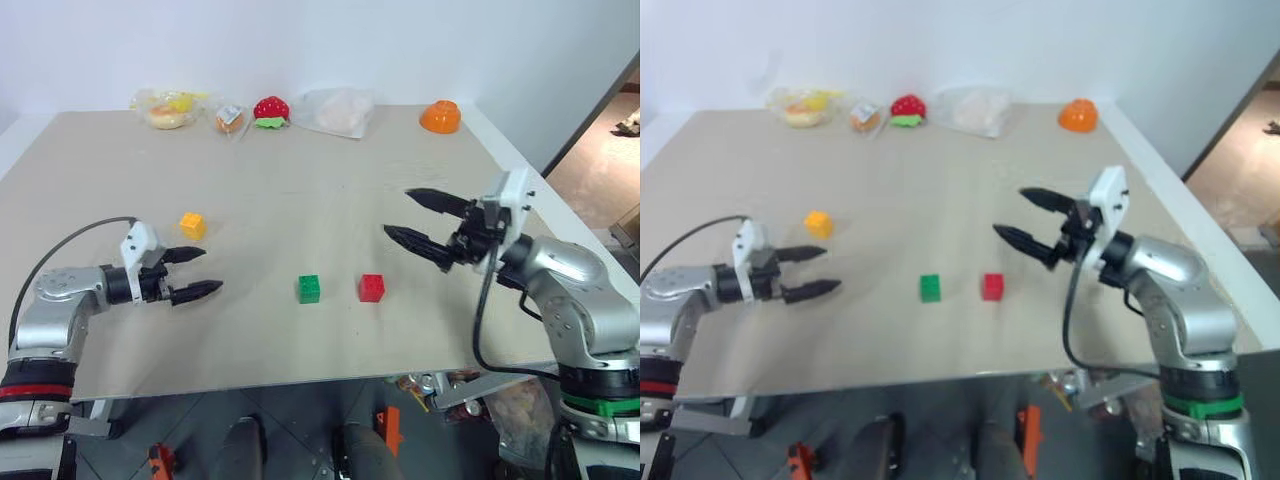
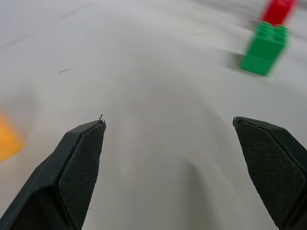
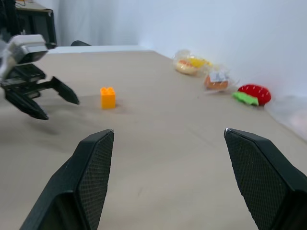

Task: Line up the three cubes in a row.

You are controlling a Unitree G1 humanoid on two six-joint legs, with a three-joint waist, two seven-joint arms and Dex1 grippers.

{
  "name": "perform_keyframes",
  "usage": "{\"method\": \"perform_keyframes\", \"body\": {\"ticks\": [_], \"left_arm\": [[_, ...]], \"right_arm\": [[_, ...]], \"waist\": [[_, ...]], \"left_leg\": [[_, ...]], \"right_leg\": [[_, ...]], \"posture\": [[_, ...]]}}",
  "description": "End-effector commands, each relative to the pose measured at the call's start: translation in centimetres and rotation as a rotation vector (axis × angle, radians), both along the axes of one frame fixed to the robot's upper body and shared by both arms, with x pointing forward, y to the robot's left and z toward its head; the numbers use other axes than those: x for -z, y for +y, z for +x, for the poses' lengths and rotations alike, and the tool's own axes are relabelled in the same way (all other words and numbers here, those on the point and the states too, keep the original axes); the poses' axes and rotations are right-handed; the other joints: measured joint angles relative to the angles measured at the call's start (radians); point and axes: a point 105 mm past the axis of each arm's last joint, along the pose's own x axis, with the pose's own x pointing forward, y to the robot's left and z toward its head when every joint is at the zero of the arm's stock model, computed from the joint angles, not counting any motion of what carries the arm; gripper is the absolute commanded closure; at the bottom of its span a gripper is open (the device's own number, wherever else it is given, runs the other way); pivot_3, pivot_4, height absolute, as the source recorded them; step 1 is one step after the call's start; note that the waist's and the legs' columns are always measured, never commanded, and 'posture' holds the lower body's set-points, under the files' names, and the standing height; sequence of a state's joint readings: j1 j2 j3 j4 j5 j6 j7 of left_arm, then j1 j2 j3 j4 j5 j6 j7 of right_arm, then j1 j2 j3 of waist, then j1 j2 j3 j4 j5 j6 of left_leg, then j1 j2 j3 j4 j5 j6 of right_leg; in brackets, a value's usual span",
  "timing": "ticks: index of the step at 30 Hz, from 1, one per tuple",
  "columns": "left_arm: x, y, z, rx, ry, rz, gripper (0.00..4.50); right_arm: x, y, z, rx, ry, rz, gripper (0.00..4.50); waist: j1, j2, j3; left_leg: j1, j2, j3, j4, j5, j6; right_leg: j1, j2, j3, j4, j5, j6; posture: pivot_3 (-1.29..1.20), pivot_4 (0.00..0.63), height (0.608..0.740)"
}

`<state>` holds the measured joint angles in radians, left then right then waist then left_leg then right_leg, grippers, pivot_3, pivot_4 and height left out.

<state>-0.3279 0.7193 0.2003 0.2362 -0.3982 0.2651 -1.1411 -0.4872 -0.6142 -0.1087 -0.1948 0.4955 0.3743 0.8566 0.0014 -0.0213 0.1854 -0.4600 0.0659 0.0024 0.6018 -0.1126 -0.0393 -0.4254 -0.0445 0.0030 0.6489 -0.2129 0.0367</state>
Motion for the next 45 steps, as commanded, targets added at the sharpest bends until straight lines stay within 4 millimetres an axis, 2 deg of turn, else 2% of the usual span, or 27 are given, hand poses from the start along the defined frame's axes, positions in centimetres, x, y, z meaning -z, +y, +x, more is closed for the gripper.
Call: {"method": "perform_keyframes", "body": {"ticks": [1, 4, 7, 11, 17, 25, 30, 37, 42, 45], "left_arm": [[0.3, 2.2, -0.7, -0.134, 0.0, -0.026, 0.1], [1.0, 2.8, -1.5, -0.175, 0.021, -0.037, 0.1], [1.1, 3.6, -0.9, -0.263, 0.005, -0.063, 0.1], [0.8, 3.8, 1.3, -0.364, -0.05, -0.059, 0.1], [0.0, 2.7, 4.3, -0.425, -0.083, -0.103, 0.1], [-0.3, 0.6, 7.3, -0.445, -0.073, -0.126, 0.1], [-0.6, 1.0, 8.7, -0.519, -0.085, -0.128, 0.1], [-0.4, 1.0, 9.3, -0.539, -0.088, -0.12, 0.1], [-0.4, 0.1, 9.5, -0.502, -0.104, -0.124, 1.58], [-0.4, -0.3, 9.7, -0.498, -0.105, -0.129, 2.69]], "right_arm": [[-0.3, 0.9, 0.5, -0.023, -0.049, -0.025, 0.69], [-0.3, 1.6, 0.9, -0.061, -0.054, -0.034, 0.69], [-0.8, 2.7, 1.2, -0.093, -0.071, -0.017, 0.69], [-1.0, 4.4, 1.4, -0.127, -0.097, -0.021, 0.69], [-0.9, 5.4, 1.8, -0.124, -0.108, -0.025, 0.69], [-0.5, 5.5, 1.7, -0.13, -0.114, -0.042, 0.69], [-0.5, 5.4, 1.5, -0.129, -0.116, -0.033, 0.69], [-0.3, 4.9, 1.5, -0.104, -0.11, -0.029, 0.69], [-0.1, 4.5, 1.4, -0.093, -0.105, -0.028, 0.69], [0.0, 4.4, 1.4, -0.087, -0.103, -0.03, 0.69]], "waist": [[0.0, 0.0, 0.0], [0.003, 0.0, 0.0], [0.007, 0.0, 0.0], [0.007, -0.001, -0.001], [0.007, -0.002, -0.001], [0.007, -0.002, -0.001], [0.006, -0.002, -0.001], [0.006, -0.002, -0.001], [0.006, -0.002, -0.001], [0.006, -0.002, -0.001]], "left_leg": [[0.0, 0.0, 0.0, -0.001, 0.0, 0.0], [0.0, 0.0, 0.0, -0.002, 0.0, 0.0], [-0.001, 0.0, -0.001, -0.003, 0.0, -0.001], [-0.001, 0.001, 0.0, -0.002, 0.0, -0.001], [-0.001, 0.001, 0.0, -0.001, 0.0, 0.0], [-0.001, 0.001, 0.0, -0.002, 0.0, 0.0], [-0.001, 0.001, -0.001, -0.002, 0.0, 0.0], [-0.001, 0.001, -0.001, -0.001, 0.0, 0.0], [-0.001, 0.001, -0.001, -0.001, 0.0, 0.0], [-0.001, 0.001, -0.001, -0.001, 0.0, 0.0]], "right_leg": [[0.0, 0.0, 0.0, 0.0, 0.0, 0.0], [-0.001, 0.0, 0.0, 0.0, 0.0, -0.001], [-0.001, 0.001, -0.001, 0.0, 0.0, -0.001], [-0.001, 0.001, -0.001, 0.0, 0.0, -0.001], [0.0, 0.0, -0.002, 0.0, 0.001, -0.001], [0.0, 0.003, -0.001, 0.0, 0.003, 0.0], [0.0, 0.004, -0.001, 0.0, 0.003, 0.001], [0.0, 0.004, -0.001, 0.0, 0.004, 0.001], [0.0, 0.004, -0.001, 0.0, 0.004, 0.001], [0.0, 0.004, -0.001, 0.0, 0.004, 0.001]], "posture": [[0.0, 0.15, 0.74], [0.0, 0.15, 0.74], [0.0, 0.15, 0.74], [0.0, 0.15, 0.74], [0.0, 0.15, 0.74], [0.0, 0.15, 0.74], [0.0, 0.15, 0.74], [0.0, 0.15, 0.74], [0.0, 0.15, 0.74], [0.0, 0.15, 0.74]]}}
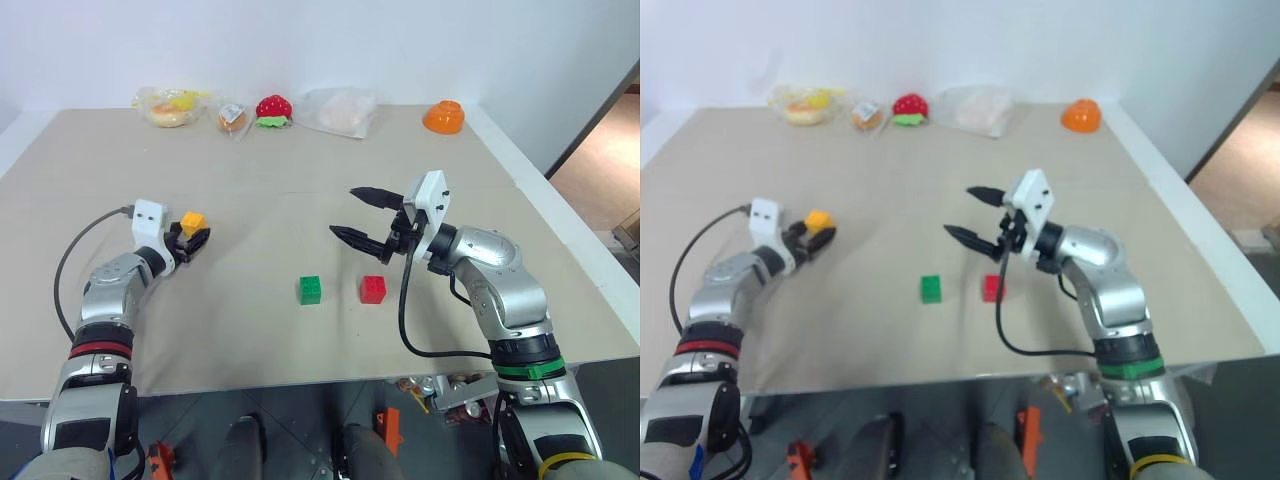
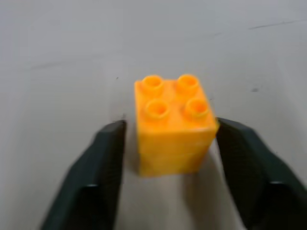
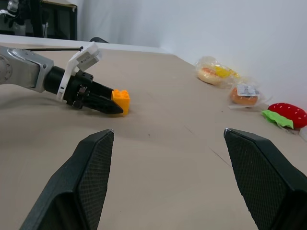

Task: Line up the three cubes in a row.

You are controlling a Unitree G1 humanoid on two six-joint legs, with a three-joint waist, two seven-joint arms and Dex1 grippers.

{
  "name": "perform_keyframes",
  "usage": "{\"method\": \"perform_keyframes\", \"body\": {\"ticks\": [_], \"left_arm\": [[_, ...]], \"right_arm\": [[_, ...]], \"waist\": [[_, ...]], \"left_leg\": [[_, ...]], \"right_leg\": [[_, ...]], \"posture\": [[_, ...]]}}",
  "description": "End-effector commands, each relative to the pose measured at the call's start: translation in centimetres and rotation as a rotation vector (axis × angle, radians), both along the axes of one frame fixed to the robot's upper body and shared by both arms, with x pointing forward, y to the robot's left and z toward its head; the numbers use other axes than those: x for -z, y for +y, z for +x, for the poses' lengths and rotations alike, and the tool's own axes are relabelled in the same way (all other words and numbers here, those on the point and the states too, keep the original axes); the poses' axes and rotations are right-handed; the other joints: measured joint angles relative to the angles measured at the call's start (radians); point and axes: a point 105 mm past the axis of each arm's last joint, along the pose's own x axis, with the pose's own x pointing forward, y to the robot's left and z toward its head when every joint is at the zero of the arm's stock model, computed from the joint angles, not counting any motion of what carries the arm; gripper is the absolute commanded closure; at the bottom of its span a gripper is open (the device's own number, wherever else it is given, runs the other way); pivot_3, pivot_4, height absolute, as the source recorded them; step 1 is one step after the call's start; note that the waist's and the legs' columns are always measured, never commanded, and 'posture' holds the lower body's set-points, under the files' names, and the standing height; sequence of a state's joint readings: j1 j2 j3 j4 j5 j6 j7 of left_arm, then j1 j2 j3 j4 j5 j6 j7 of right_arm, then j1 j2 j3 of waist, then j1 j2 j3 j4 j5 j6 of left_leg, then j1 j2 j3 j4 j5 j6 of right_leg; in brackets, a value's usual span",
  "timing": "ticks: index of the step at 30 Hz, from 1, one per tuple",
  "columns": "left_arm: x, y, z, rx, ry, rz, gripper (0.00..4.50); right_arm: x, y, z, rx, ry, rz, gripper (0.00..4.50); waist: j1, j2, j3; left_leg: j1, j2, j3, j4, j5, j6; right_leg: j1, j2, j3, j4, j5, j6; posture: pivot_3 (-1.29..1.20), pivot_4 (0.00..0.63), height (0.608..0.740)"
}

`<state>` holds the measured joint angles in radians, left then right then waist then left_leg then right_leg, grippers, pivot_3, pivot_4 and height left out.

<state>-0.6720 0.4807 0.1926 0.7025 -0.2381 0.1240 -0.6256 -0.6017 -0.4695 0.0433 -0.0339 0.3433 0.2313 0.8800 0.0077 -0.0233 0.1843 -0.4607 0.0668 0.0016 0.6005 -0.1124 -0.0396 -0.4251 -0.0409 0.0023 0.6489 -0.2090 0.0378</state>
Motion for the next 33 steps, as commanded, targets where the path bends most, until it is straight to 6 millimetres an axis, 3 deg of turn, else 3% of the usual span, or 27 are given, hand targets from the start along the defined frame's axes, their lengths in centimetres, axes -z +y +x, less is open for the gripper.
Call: {"method": "perform_keyframes", "body": {"ticks": [1, 2, 10, 12, 15, 19, 22, 33], "left_arm": [[-1.3, -0.4, 0.5, 0.01, -0.049, 0.004, 3.01], [-1.4, -0.5, 0.6, 0.01, -0.05, 0.003, 3.18], [-2.2, -1.6, 0.3, 0.136, -0.064, 0.066, 3.17], [-3.2, -3.1, -1.1, 0.328, -0.108, 0.132, 3.17], [-3.8, -5.3, -4.9, 0.69, -0.143, 0.244, 3.17], [-1.3, -5.0, -7.2, 0.865, -0.084, 0.414, 3.17], [-0.1, -5.3, -8.9, 0.987, -0.025, 0.385, 3.17], [0.9, -8.9, -8.8, 1.08, -0.019, 0.271, 3.17]], "right_arm": [[-1.5, -0.4, -0.5, 0.006, -0.061, 0.013, 0.69], [-1.4, -0.4, -0.5, 0.007, -0.061, 0.012, 0.69], [-1.2, -0.7, -0.7, 0.009, -0.05, 0.005, 0.69], [-0.9, -0.9, -2.0, -0.045, -0.004, -0.005, 0.69], [0.3, -1.4, -5.3, -0.192, 0.1, -0.057, 0.69], [0.4, -1.7, -7.6, -0.286, 0.172, -0.054, 0.69], [-0.1, -1.9, -7.7, -0.268, 0.177, -0.024, 0.69], [0.6, -2.4, -7.4, -0.198, 0.178, -0.045, 0.69]], "waist": [[0.0, 0.0, 0.0], [0.0, 0.0, 0.0], [0.0, 0.0, 0.0], [0.0, 0.0, 0.0], [0.0, 0.0, 0.0], [-0.001, 0.0, 0.0], [-0.006, 0.0, 0.0], [0.001, -0.001, 0.0]], "left_leg": [[0.0, 0.0, 0.0, 0.0, 0.0, 0.0], [0.0, 0.0, 0.0, 0.0, 0.0, 0.0], [0.0, 0.0, 0.0, 0.0, 0.0, 0.0], [0.0, 0.0, 0.0, 0.0, 0.0, 0.0], [-0.001, 0.0, 0.0, -0.001, 0.0, -0.001], [0.0, 0.0, 0.0, -0.001, -0.002, -0.002], [0.001, 0.001, 0.0, -0.001, -0.002, -0.002], [0.0, 0.001, 0.001, 0.003, -0.001, 0.0]], "right_leg": [[0.0, 0.0, 0.0, 0.0, 0.0, 0.0], [0.0, 0.0, 0.0, 0.0, 0.0, 0.0], [0.0, 0.0, 0.0, 0.0, 0.0, 0.0], [0.0, 0.0, 0.0, 0.0, 0.0, 0.0], [0.0, -0.001, 0.0, 0.0, -0.001, -0.003], [0.0, -0.001, 0.0, 0.0, -0.003, -0.005], [0.0, -0.001, 0.0, 0.0, -0.004, -0.004], [0.001, -0.002, -0.001, 0.0, -0.003, -0.003]], "posture": [[0.0, 0.15, 0.74], [0.0, 0.15, 0.74], [0.0, 0.15, 0.74], [0.0, 0.15, 0.74], [0.0, 0.15, 0.74], [0.0, 0.15, 0.74], [0.0, 0.15, 0.74], [0.0, 0.15, 0.74]]}}
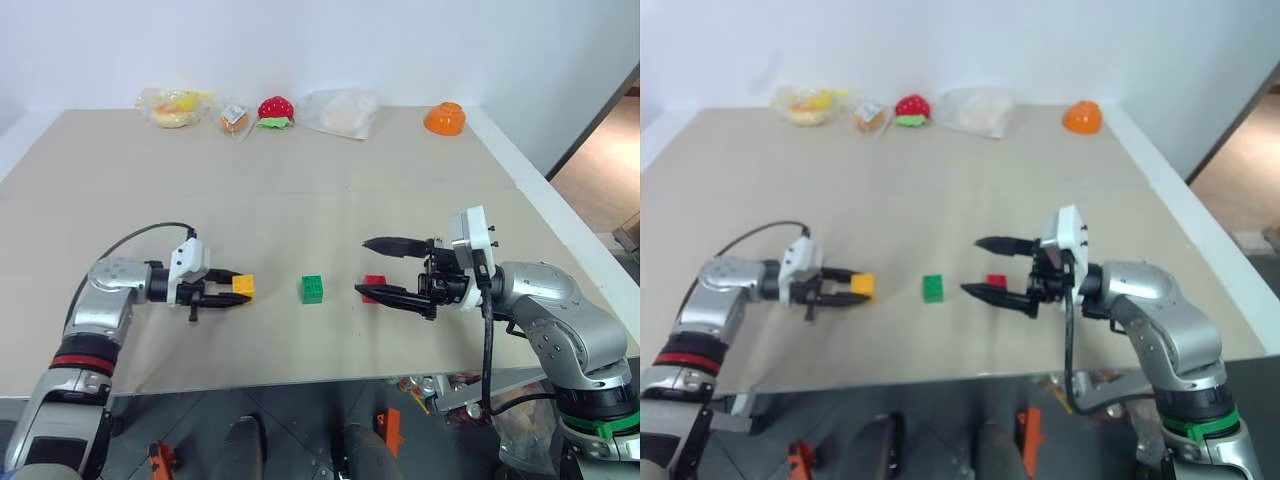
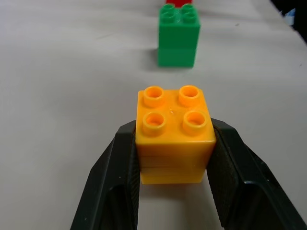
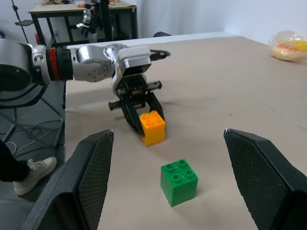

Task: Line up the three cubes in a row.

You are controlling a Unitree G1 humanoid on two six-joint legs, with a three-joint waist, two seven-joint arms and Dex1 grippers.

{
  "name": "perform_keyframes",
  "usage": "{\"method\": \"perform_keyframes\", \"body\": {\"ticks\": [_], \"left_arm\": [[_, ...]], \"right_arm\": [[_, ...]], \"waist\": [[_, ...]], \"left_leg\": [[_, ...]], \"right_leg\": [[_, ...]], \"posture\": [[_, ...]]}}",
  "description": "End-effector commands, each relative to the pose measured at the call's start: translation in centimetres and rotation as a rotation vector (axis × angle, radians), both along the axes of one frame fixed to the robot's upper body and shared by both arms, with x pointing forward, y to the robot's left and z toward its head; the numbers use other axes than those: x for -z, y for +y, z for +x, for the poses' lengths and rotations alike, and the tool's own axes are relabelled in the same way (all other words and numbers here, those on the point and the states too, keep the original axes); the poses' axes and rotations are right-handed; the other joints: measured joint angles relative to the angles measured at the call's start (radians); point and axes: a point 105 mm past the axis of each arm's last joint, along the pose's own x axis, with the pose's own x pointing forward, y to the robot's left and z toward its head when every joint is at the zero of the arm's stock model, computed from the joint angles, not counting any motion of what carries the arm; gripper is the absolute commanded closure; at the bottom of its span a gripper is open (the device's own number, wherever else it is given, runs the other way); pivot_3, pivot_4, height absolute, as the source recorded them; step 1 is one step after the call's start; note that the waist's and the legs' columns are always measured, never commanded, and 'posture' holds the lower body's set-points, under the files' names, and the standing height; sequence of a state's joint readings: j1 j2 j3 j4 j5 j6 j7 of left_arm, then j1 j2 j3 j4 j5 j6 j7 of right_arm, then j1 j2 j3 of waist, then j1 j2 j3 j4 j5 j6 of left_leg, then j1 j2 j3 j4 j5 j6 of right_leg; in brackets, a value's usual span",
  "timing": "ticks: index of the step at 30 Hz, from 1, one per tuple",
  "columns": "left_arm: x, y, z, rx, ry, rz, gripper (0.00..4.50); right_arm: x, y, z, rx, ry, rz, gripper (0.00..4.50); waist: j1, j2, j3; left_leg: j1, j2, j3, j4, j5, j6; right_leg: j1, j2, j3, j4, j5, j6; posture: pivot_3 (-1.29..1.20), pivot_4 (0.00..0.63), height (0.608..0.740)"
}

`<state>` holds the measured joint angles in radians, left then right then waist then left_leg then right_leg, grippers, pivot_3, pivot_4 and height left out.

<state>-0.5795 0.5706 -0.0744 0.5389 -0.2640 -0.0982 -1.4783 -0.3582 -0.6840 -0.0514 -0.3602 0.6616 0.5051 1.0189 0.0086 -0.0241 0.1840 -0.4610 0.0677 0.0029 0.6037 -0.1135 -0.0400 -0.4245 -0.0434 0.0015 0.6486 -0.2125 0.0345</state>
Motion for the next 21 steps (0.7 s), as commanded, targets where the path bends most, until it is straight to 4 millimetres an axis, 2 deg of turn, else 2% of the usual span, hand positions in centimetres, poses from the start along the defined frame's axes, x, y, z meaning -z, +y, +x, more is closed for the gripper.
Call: {"method": "perform_keyframes", "body": {"ticks": [1, 8, 15, 21], "left_arm": [[-0.5, -0.8, 0.0, 0.031, -0.005, -0.02, 3.17], [-0.6, -1.3, 0.0, 0.035, 0.007, -0.038, 3.17], [-0.9, 1.0, 0.5, -0.019, 0.018, -0.016, 3.17], [-0.5, 1.2, 0.5, -0.022, 0.008, -0.008, 3.17]], "right_arm": [[-0.9, -0.3, -0.3, 0.016, -0.06, -0.013, 0.69], [-0.7, -0.3, -0.2, 0.031, -0.064, -0.019, 0.69], [-0.7, -0.3, 0.2, 0.04, -0.072, -0.02, 0.69], [-0.9, -0.2, 0.4, 0.037, -0.079, -0.017, 0.69]], "waist": [[0.0, 0.0, 0.0], [0.0, 0.0, 0.0], [0.0, 0.0, 0.0], [-0.005, 0.0, 0.0]], "left_leg": [[0.0, 0.0, 0.0, 0.0, 0.0, 0.0], [0.0, 0.0, -0.002, -0.001, 0.0, 0.0], [0.0, 0.0, -0.002, -0.001, 0.0, 0.0], [0.0, 0.0, -0.002, -0.001, 0.0, 0.0]], "right_leg": [[0.0, 0.0, 0.0, 0.0, 0.0, 0.0], [0.0, 0.002, 0.0, 0.0, 0.0, 0.001], [0.0, 0.002, 0.0, 0.0, 0.0, 0.001], [0.0, 0.002, 0.0, 0.0, 0.0, 0.0]], "posture": [[0.0, 0.15, 0.74], [0.0, 0.15, 0.74], [0.0, 0.15, 0.74], [0.0, 0.15, 0.74]]}}
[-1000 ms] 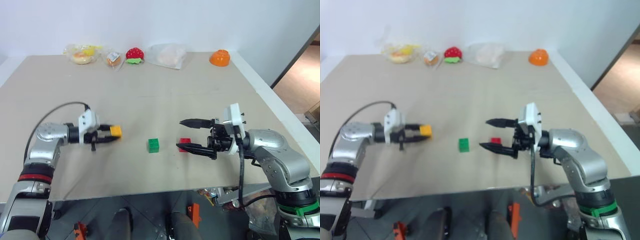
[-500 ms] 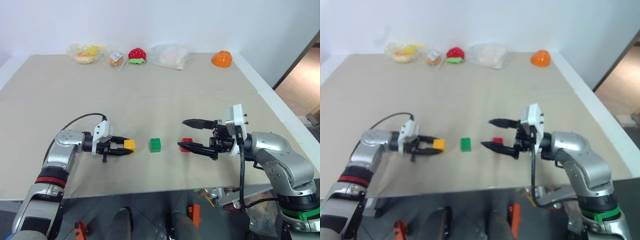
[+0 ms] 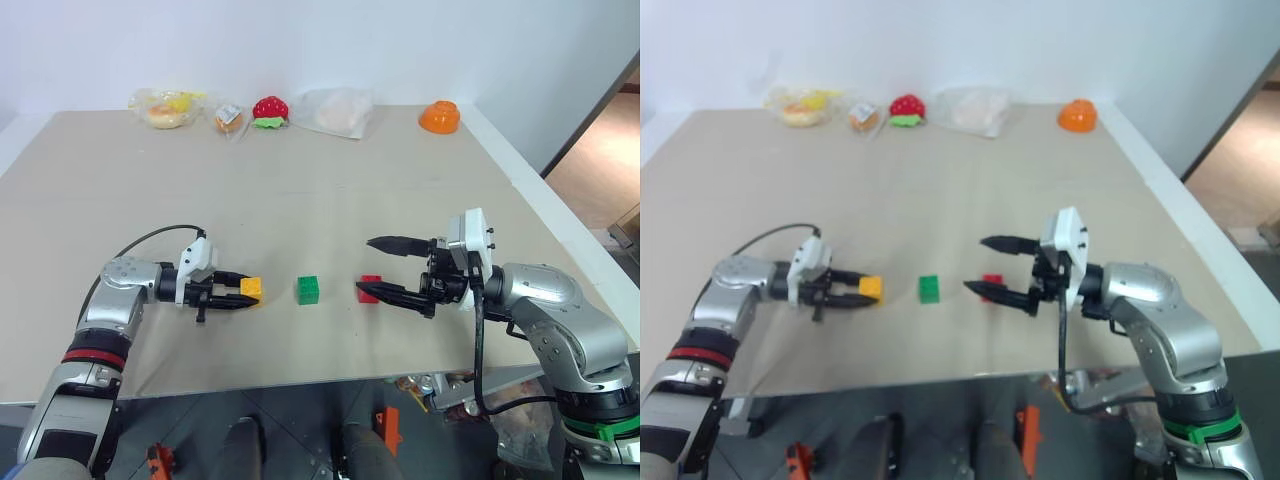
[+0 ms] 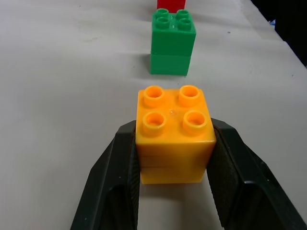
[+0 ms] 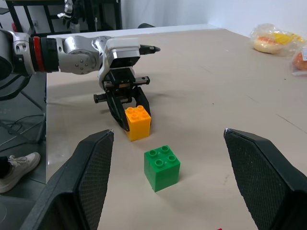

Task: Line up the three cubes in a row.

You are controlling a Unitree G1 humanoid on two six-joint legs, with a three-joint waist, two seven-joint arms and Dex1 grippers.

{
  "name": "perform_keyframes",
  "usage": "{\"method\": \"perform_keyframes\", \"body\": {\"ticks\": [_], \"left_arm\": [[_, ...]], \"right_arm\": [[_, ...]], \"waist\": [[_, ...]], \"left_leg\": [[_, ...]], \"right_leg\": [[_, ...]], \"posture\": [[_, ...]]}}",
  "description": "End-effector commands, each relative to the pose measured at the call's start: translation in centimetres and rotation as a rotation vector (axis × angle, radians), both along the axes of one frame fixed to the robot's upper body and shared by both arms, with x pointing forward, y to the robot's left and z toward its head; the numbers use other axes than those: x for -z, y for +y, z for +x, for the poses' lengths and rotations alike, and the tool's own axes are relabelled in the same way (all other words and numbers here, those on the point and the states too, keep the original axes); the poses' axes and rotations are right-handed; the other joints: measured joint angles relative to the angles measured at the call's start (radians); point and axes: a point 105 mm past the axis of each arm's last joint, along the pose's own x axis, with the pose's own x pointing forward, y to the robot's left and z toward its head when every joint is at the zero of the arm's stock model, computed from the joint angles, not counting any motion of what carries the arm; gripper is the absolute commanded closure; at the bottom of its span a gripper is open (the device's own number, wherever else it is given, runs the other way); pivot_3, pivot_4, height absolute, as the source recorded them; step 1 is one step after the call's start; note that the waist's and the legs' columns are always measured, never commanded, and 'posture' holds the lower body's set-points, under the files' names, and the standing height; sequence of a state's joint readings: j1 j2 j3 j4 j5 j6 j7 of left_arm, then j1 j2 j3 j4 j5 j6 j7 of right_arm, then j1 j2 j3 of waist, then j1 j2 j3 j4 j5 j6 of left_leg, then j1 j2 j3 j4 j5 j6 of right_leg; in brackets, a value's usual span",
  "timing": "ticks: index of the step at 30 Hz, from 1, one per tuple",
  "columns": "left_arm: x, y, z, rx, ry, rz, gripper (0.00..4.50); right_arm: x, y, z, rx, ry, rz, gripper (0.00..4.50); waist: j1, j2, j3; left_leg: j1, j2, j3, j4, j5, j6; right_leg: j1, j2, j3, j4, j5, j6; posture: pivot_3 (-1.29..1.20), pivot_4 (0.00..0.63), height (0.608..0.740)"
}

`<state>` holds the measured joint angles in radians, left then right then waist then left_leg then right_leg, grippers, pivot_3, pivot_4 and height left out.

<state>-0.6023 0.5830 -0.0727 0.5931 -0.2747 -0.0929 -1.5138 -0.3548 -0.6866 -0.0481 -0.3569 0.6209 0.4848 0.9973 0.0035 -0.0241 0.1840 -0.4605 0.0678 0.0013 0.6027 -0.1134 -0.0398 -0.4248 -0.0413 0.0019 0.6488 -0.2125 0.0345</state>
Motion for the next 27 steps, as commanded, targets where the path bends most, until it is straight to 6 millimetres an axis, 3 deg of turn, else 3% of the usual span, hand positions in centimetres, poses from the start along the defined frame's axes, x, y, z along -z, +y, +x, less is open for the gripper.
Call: {"method": "perform_keyframes", "body": {"ticks": [1, 7, 8, 13, 19, 24, 27], "left_arm": [[-0.6, 0.6, 0.4, -0.025, -0.026, -0.008, 3.17], [-0.3, 0.3, -0.1, 0.001, -0.006, -0.005, 3.17], [-0.3, 0.3, -0.1, 0.002, 0.003, -0.007, 2.13], [-0.7, 0.2, 0.3, -0.031, -0.03, -0.035, 0.46], [-0.4, 3.6, -1.1, -0.053, 0.021, 0.036, 0.46], [-0.1, 9.3, -3.4, -0.137, 0.08, 0.173, 0.46], [-0.7, 11.6, -3.5, -0.258, 0.102, 0.178, 0.46]], "right_arm": [[-1.1, 0.1, -0.1, -0.008, -0.055, 0.006, 0.69], [-1.1, 0.0, 0.1, -0.002, -0.06, 0.003, 0.69], [-1.1, 0.0, 0.1, -0.001, -0.061, 0.002, 0.69], [-1.2, -0.1, 0.1, 0.0, -0.064, 0.003, 0.69], [-1.6, -0.5, 0.1, 0.006, -0.07, -0.001, 0.69], [-2.4, -1.4, 0.1, 0.023, -0.082, -0.004, 0.69], [-2.5, -2.2, 0.4, 0.061, -0.079, -0.007, 0.69]], "waist": [[0.0, 0.0, 0.0], [0.0, 0.0, 0.0], [0.0, 0.0, 0.0], [0.002, 0.0, 0.0], [-0.003, 0.0, 0.0], [-0.006, 0.0, 0.0], [-0.006, 0.0, 0.0]], "left_leg": [[0.0, 0.0, 0.0, 0.0, 0.0, 0.0], [0.0, 0.0, 0.0, 0.0, 0.0, 0.0], [0.0, 0.0, 0.0, 0.0, 0.0, 0.0], [0.0, 0.0, 0.0, 0.0, 0.0, 0.0], [0.0, 0.0, 0.0, -0.001, 0.0, 0.0], [0.0, 0.001, 0.0, -0.003, 0.0, 0.0], [0.0, 0.001, 0.001, -0.003, -0.001, -0.001]], "right_leg": [[0.0, 0.0, 0.0, 0.0, 0.0, 0.0], [0.0, 0.0, 0.0, 0.0, 0.0, 0.0], [0.0, 0.0, 0.0, 0.0, 0.0, 0.0], [0.0, 0.0, 0.0, 0.0, 0.0, 0.0], [-0.001, 0.0, 0.0, 0.0, 0.0, 0.0], [-0.002, 0.0, 0.0, 0.0, 0.0, -0.002], [-0.003, -0.002, -0.001, 0.0, -0.001, -0.002]], "posture": [[0.0, 0.15, 0.74], [0.0, 0.15, 0.74], [0.0, 0.15, 0.74], [0.0, 0.15, 0.74], [0.0, 0.15, 0.74], [0.0, 0.15, 0.74], [0.0, 0.15, 0.74]]}}
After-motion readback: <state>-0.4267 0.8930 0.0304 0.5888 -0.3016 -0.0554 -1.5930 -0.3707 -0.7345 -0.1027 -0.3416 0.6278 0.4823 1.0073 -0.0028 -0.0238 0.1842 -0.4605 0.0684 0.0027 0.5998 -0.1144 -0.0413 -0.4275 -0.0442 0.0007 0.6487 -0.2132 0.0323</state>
